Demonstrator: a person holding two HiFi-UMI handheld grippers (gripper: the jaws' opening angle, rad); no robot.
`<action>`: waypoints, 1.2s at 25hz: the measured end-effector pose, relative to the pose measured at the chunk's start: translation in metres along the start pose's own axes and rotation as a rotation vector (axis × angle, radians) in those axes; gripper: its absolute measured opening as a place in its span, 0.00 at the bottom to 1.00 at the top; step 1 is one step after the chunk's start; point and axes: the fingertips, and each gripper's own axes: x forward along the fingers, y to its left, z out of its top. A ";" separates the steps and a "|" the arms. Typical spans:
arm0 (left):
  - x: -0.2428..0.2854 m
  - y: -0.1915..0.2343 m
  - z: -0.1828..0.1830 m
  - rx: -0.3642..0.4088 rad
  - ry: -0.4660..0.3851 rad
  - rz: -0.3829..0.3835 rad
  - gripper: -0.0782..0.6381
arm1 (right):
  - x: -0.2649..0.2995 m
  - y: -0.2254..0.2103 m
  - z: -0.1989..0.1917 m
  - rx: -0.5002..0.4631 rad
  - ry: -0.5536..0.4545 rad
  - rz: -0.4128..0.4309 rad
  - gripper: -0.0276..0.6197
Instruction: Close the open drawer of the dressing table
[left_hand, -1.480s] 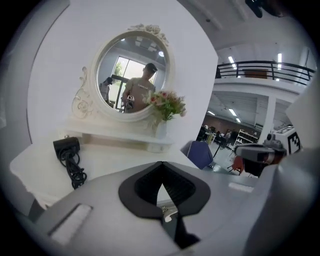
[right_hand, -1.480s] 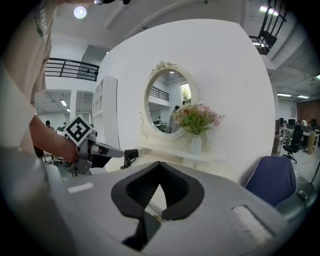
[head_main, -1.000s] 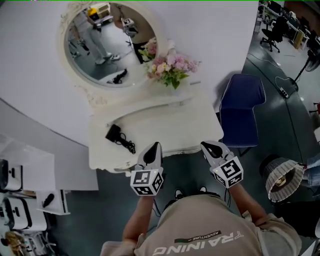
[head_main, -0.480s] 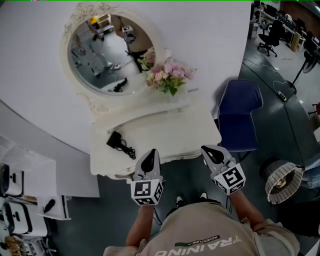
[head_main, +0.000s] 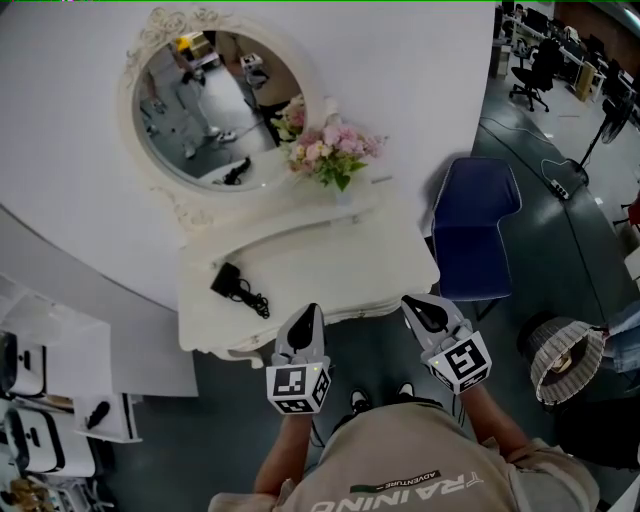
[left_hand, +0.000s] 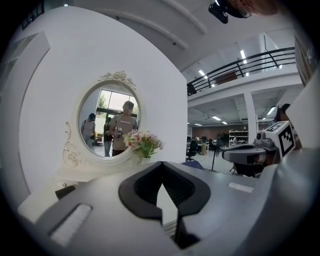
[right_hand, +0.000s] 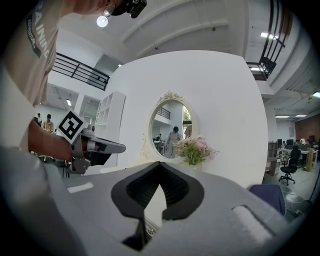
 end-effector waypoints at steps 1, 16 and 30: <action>-0.001 0.000 -0.002 0.001 0.004 -0.002 0.13 | 0.000 0.000 0.000 -0.001 -0.003 -0.001 0.05; -0.008 -0.003 -0.014 0.016 0.027 -0.012 0.13 | 0.000 0.004 0.003 -0.017 -0.018 -0.015 0.05; -0.005 0.006 -0.020 -0.009 0.040 -0.021 0.13 | 0.008 0.012 -0.002 -0.028 0.008 0.009 0.05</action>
